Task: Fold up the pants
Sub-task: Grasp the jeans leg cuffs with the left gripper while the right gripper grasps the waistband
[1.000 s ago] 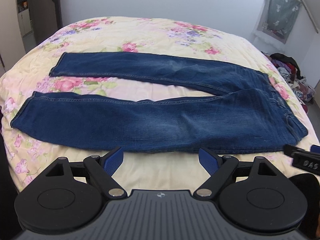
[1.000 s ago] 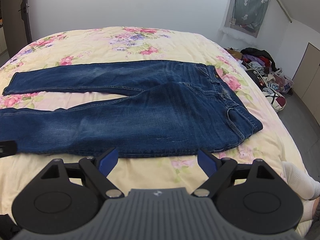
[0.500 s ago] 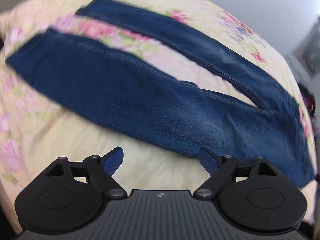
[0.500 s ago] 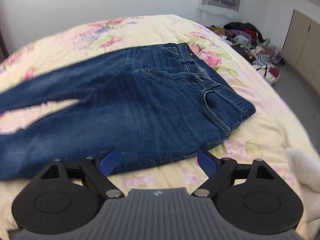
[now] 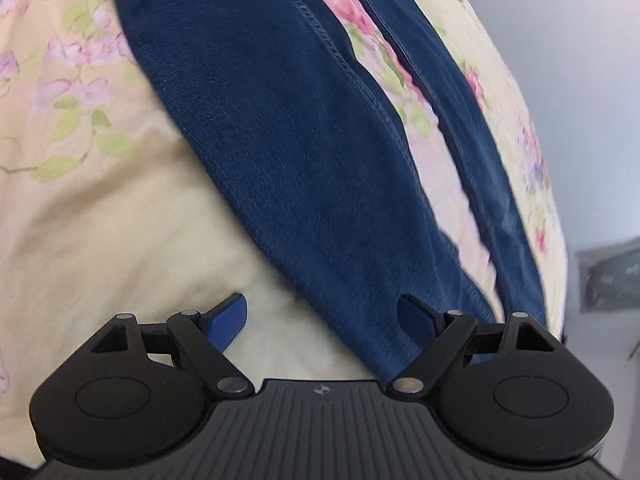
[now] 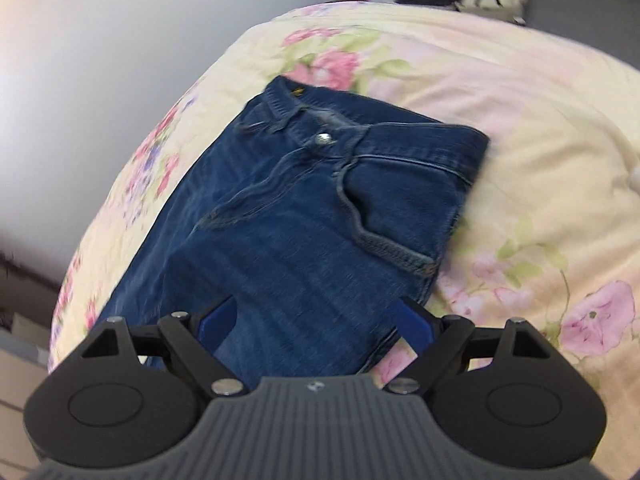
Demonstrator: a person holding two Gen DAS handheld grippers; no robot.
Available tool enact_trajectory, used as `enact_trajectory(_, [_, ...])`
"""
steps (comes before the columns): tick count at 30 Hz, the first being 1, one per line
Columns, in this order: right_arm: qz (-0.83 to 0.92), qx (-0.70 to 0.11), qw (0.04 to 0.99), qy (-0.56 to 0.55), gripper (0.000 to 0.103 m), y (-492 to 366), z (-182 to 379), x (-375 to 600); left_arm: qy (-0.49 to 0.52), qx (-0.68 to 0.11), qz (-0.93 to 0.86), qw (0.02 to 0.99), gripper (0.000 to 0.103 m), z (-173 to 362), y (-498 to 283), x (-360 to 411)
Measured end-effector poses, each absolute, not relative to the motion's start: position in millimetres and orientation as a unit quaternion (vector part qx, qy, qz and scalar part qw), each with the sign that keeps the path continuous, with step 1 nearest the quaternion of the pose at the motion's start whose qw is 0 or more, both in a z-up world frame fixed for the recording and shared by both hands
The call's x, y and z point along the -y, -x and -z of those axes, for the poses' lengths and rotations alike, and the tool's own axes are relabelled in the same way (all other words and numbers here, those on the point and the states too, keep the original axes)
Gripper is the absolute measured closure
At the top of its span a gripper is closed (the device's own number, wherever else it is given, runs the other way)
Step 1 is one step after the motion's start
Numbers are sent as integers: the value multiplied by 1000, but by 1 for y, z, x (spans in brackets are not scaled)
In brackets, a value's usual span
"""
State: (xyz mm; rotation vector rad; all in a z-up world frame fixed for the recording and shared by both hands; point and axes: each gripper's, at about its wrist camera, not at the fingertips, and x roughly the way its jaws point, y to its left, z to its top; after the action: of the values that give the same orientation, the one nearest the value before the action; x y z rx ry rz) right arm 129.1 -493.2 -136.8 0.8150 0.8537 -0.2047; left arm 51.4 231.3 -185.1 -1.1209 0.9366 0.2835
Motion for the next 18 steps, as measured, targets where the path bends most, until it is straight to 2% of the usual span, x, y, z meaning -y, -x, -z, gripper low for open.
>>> enact_trajectory(7, [129,-360,779,-497,22,-122,175,530,635,-336,-123,684,4,214,-36,-265])
enact_trajectory(11, [147,-338,747,-553,33,-112,196,548,648,-300,-115,690,4,216,-34,-270])
enact_trajectory(13, [139,-316,743,-574,41,-108,204,554,653,-289,-122,689,12,217,-33,-272])
enact_trajectory(18, [132,-270,750,-589,50,-111,215,569,667,-267,-123,685,17,225,-40,-281])
